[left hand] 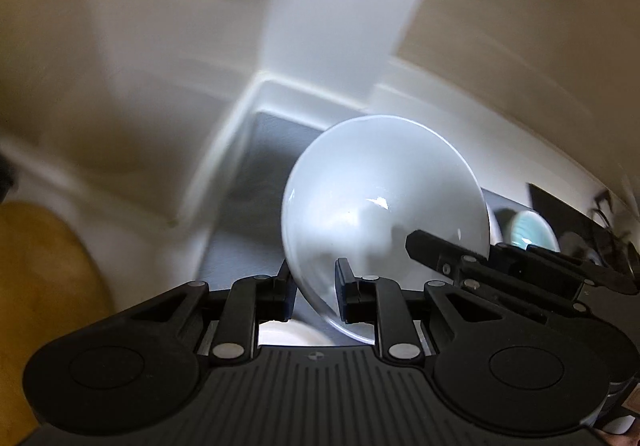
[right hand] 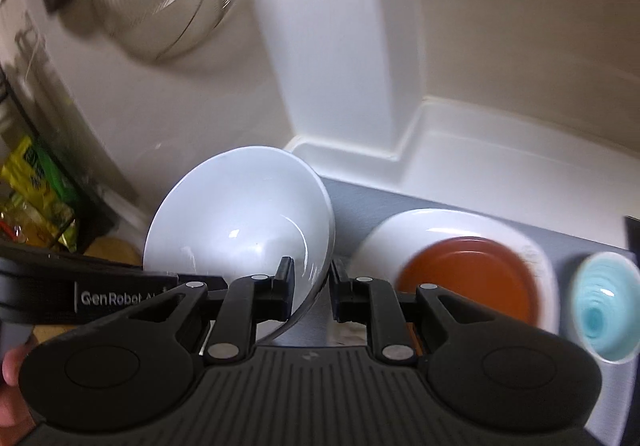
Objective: Organize plates and bowls
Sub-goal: 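Lift the white bowl with both grippers and carry it over the light-blue bowl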
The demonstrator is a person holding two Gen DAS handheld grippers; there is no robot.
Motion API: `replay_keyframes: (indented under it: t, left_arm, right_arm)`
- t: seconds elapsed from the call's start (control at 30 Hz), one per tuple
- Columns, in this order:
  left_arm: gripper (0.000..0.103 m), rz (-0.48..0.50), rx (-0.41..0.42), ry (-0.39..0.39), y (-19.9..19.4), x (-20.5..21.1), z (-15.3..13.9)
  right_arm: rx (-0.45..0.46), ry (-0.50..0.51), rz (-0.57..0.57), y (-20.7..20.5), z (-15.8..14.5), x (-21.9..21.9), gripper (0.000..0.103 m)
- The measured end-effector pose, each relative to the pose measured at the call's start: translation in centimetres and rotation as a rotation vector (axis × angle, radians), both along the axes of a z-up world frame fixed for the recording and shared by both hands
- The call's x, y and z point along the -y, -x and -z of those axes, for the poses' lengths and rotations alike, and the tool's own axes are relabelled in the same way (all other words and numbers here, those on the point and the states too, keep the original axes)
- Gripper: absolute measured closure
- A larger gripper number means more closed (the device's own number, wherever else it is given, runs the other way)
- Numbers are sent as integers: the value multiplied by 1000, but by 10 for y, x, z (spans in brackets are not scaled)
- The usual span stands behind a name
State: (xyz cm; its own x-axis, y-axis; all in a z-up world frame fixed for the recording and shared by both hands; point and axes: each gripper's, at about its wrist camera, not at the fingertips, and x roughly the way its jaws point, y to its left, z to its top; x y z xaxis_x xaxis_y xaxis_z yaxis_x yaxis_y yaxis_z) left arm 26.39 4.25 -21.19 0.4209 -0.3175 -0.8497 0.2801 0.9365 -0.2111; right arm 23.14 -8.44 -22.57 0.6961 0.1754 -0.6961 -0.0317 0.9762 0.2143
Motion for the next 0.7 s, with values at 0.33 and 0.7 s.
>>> replay_keyframes:
  t: [0.33,0.7]
  left_arm:
    - [82,227,50,-3,23,115,-41]
    - [82,408,29,60,35,207,-70]
  right_arm:
    - [68,-58,184,67,-32,112,82]
    - [172,-42,334,118,-69,217,83]
